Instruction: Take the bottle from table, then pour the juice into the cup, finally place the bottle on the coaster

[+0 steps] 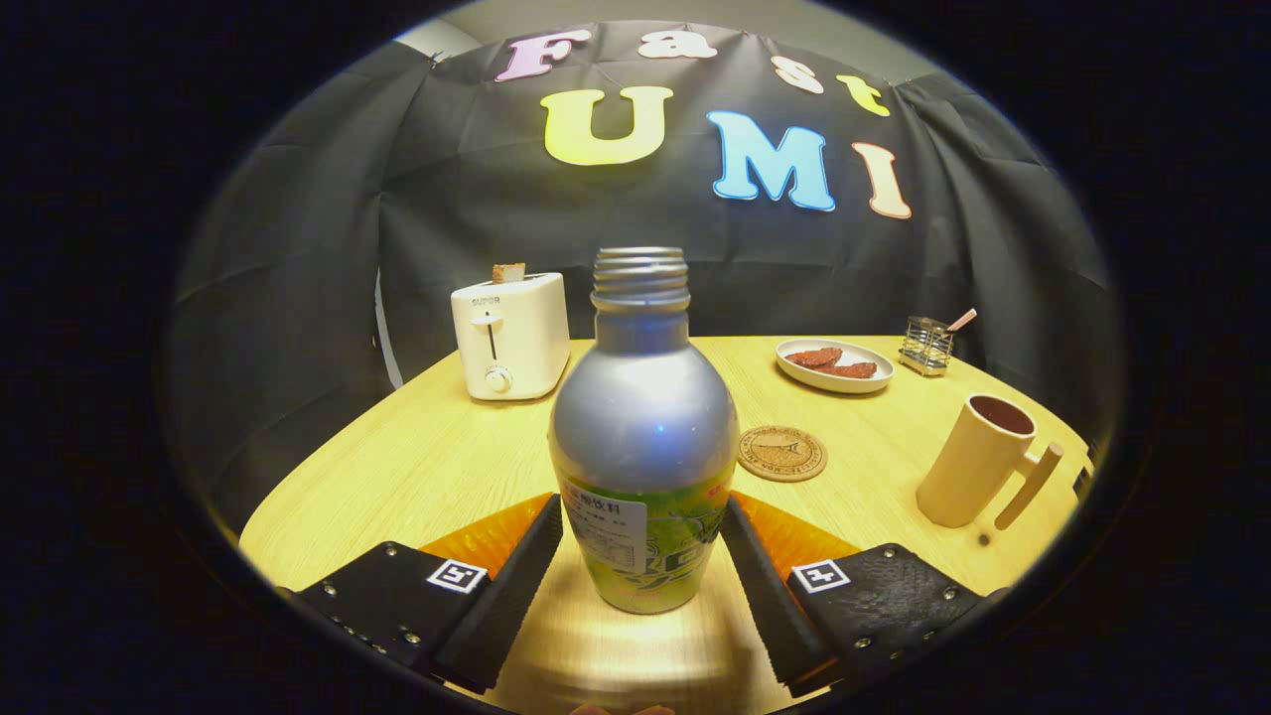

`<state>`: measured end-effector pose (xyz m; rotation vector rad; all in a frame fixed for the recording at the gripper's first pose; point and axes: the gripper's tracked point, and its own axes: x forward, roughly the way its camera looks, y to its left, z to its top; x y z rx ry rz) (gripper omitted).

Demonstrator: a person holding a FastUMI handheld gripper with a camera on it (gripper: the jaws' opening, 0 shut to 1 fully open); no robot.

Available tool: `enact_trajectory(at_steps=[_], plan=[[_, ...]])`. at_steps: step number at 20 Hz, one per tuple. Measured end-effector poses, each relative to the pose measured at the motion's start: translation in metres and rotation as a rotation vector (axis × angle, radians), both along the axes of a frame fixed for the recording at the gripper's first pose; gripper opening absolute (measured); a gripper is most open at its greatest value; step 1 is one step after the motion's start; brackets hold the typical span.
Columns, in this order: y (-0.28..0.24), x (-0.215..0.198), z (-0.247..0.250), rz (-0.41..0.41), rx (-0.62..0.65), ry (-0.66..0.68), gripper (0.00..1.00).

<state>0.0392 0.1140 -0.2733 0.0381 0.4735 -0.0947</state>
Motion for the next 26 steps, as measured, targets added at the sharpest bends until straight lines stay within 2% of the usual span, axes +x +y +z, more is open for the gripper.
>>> enact_trajectory(at_steps=[6, 8, 9, 10, 14, 19, 26], plan=[[0.002, -0.003, -0.013, 0.009, -0.015, 0.043, 0.96], [0.002, -0.005, -0.016, 0.008, -0.021, 0.058, 0.93], [0.002, -0.004, -0.017, 0.01, -0.021, 0.059, 0.85], [0.001, -0.006, -0.017, 0.01, -0.019, 0.059, 0.82], [0.002, -0.005, -0.017, 0.0, -0.003, 0.062, 0.8], [0.008, 0.0, -0.009, -0.007, 0.063, 0.06, 0.77], [0.011, 0.004, 0.015, -0.029, 0.226, 0.082, 0.75]])
